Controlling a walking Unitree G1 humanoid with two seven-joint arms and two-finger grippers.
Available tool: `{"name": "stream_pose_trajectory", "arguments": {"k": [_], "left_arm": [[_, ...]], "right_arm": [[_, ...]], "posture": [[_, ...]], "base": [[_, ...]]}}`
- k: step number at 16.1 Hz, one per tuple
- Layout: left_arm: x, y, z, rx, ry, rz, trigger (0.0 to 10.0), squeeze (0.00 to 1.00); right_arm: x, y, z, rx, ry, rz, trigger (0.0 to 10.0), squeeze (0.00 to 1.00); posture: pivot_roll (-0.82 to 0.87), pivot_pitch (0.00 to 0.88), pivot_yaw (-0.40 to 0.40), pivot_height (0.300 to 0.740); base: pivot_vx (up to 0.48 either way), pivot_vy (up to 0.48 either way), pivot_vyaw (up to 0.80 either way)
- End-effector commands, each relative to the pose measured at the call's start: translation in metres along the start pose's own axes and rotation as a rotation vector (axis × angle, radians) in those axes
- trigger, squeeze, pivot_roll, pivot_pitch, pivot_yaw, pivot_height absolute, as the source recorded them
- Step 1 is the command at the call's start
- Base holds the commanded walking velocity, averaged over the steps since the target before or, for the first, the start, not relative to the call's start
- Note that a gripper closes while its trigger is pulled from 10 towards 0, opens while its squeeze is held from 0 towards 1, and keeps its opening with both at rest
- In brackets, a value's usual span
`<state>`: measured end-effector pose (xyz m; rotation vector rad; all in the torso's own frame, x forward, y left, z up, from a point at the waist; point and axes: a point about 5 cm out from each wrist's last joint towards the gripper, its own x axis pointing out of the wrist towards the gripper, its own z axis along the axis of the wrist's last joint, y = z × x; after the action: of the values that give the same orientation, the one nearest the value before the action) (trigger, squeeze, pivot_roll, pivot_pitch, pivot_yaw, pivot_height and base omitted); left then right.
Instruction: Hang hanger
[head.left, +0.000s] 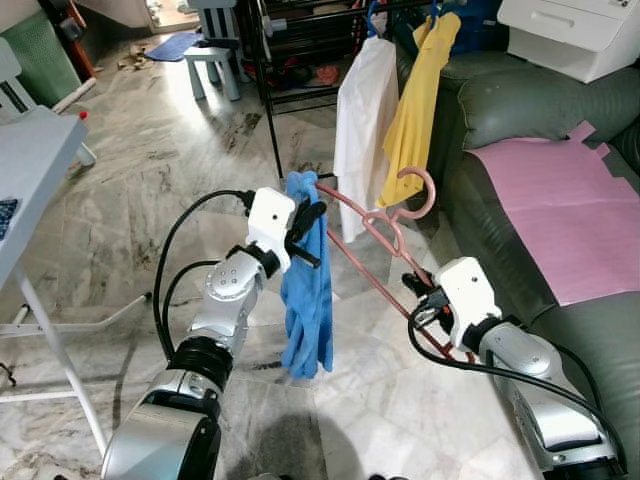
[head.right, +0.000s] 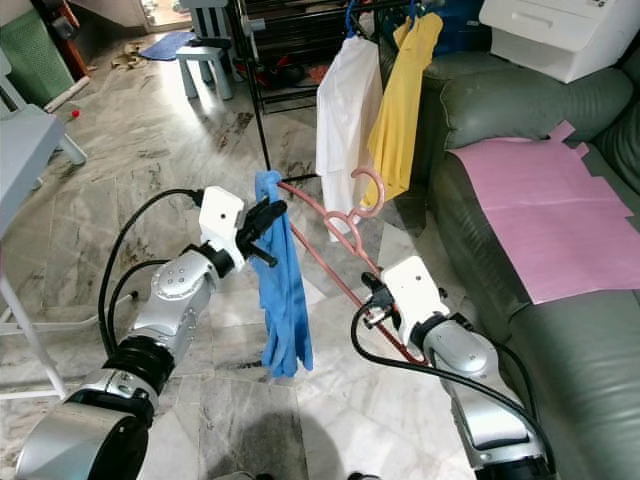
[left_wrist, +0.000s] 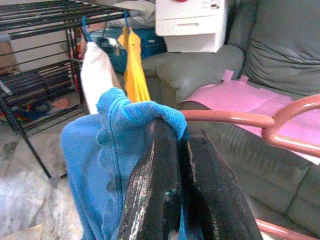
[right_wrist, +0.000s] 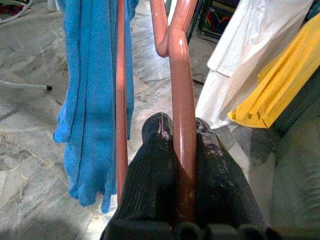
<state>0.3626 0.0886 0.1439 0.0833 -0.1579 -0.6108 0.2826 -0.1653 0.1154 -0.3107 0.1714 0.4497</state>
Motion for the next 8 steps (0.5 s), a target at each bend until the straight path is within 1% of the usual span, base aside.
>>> {"name": "stream_pose_trajectory", "arguments": {"k": [1, 6, 7, 8], "left_arm": [[-0.0019, 0.0018, 0.0035, 0.014, -0.021, -0.007, 10.0, 0.00], [-0.0007, 0.0018, 0.0048, 0.015, -0.023, -0.016, 10.0, 0.00], [-0.0009, 0.0020, 0.0045, 0.017, -0.021, -0.017, 10.0, 0.00], [-0.0008, 0.0020, 0.0044, 0.016, -0.020, -0.019, 10.0, 0.00]], "right_arm": [[0.0023, 0.0012, 0.0034, -0.004, -0.015, 0.005, 10.0, 0.00], [0.0044, 0.0006, 0.0040, 0.000, -0.018, -0.003, 10.0, 0.00], [0.0042, 0.0018, 0.0066, 0.025, -0.040, 0.003, 10.0, 0.00], [0.0047, 0.0014, 0.0078, 0.020, -0.044, 0.000, 10.0, 0.00]], "posture": [[-0.15, 0.084, 0.091, 0.740], [-0.15, 0.080, 0.095, 0.740], [-0.15, 0.080, 0.096, 0.740], [-0.15, 0.079, 0.097, 0.740]], "base": [[0.259, 0.000, 0.00], [0.265, 0.000, 0.00], [0.277, 0.000, 0.00], [0.281, 0.000, 0.00]]}}
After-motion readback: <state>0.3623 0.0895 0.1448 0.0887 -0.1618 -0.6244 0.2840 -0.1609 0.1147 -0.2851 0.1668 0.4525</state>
